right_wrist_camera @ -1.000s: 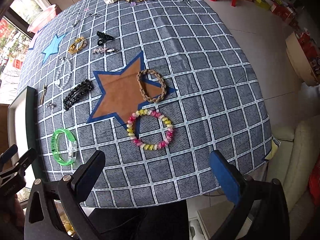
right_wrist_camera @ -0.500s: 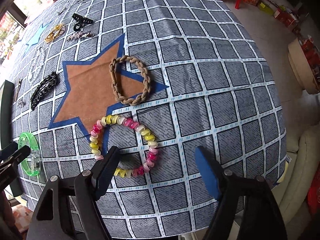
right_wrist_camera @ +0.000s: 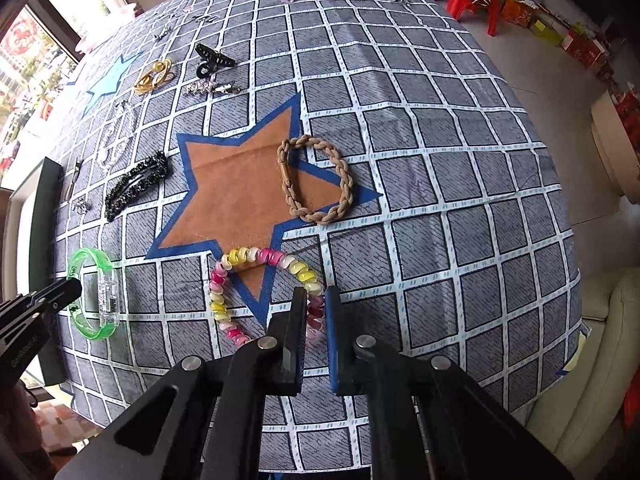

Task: Organize jewelry
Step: 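Grasp the green bangle with the left tool while the right tool carries the beaded bracelet to the tray, then lower both bracelets into the white tray and open both tools, then withdraw both tools from the tray back over the table, then grasp the black sparkly hair clip with the left tool while the right tool grasps the braided brown bracelet, then carry the hair clip and braided bracelet into the tray and open both tools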

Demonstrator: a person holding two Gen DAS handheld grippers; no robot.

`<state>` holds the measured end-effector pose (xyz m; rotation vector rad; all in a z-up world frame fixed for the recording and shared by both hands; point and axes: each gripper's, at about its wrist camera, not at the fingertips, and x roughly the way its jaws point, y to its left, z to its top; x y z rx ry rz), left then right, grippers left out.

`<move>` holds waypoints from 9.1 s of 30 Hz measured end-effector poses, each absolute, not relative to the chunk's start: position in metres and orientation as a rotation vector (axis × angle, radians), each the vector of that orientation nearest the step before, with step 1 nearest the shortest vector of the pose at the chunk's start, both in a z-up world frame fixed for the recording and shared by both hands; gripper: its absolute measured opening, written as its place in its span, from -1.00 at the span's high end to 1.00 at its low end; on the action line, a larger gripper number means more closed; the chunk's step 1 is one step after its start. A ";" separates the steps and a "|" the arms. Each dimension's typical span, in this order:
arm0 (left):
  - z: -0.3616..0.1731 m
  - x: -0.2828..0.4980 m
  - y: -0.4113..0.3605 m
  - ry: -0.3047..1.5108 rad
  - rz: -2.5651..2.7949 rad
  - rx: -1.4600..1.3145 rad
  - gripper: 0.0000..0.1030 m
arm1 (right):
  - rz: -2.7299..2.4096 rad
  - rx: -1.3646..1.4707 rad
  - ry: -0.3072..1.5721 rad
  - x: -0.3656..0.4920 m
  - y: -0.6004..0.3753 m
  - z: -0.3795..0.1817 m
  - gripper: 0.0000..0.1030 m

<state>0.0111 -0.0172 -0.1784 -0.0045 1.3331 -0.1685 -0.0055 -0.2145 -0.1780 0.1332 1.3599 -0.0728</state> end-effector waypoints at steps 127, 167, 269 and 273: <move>-0.142 0.016 0.002 1.215 0.258 -0.079 -1.00 | 0.244 0.153 1.404 0.090 -0.219 -0.125 -0.99; -0.215 0.112 -0.122 1.262 -0.430 0.319 -0.27 | 0.066 -0.045 1.425 0.076 -0.236 -0.204 -0.81; -0.192 0.040 0.213 1.204 0.338 -0.184 -0.02 | 0.701 -0.114 1.442 0.132 0.117 -0.206 0.65; -0.189 0.036 0.214 1.206 0.348 -0.184 -0.02 | 0.711 -0.071 1.428 0.136 0.116 -0.203 0.10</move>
